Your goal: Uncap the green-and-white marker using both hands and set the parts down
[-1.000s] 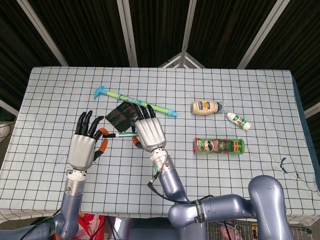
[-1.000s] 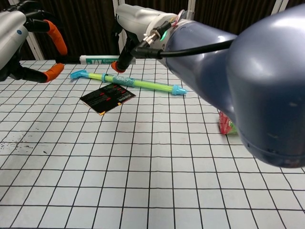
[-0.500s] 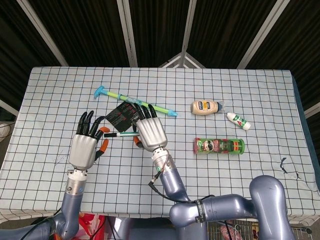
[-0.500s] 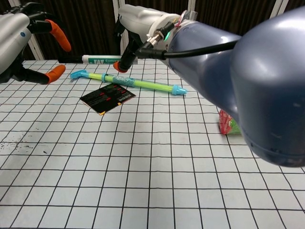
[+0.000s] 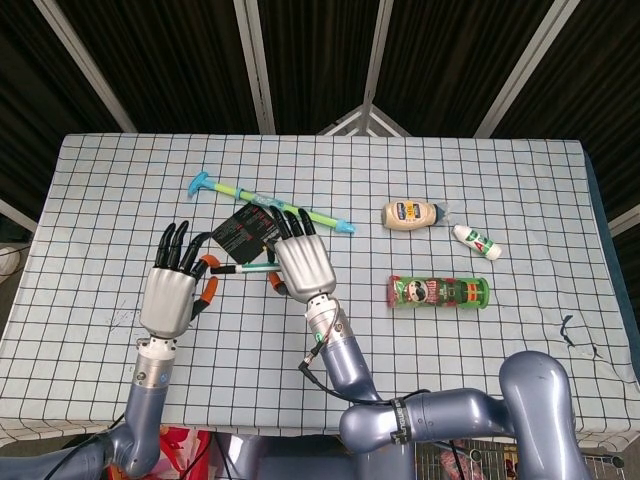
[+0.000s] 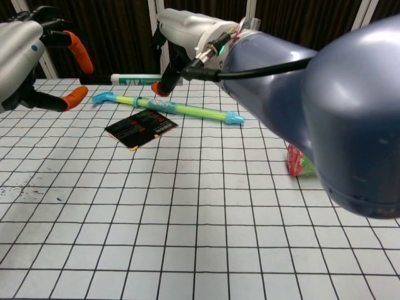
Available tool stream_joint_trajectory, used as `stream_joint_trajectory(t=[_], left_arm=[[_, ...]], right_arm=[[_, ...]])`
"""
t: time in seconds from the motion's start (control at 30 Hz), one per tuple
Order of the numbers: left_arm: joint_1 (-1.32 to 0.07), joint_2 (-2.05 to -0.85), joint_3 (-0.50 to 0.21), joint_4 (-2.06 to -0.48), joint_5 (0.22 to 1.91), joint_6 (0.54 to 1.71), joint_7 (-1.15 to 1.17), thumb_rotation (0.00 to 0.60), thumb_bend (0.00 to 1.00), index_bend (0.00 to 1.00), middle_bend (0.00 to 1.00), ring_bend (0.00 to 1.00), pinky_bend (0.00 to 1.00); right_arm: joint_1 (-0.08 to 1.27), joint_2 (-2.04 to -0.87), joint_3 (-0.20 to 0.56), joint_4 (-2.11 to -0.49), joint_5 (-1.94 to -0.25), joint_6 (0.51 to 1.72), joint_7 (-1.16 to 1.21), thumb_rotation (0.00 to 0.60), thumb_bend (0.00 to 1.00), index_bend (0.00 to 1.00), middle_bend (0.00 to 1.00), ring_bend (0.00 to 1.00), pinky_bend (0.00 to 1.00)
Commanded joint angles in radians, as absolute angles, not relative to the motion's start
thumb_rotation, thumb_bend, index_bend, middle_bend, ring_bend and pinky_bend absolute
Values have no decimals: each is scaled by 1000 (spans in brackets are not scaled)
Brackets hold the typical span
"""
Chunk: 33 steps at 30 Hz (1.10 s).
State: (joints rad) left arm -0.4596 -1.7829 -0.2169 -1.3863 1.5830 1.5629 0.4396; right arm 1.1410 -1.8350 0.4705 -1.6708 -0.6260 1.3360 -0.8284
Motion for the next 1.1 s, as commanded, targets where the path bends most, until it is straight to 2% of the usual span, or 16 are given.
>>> stream_joint_trajectory(t=[0.03,1.1], left_arm=[[-462,-1786,-219,-1382,1583,1564,440,600,486,496,205,0,14],[-469,-1806,-218,-1347,1582,1576,421,600,486,515,219,0,14]], right_arm=[[1141,-1835,470,-1670,-628,1336,-828,600,420,692,59,95,0],[1132,-1834,454,-1675,-642,1332,-828,600,421,746,59,95,0]])
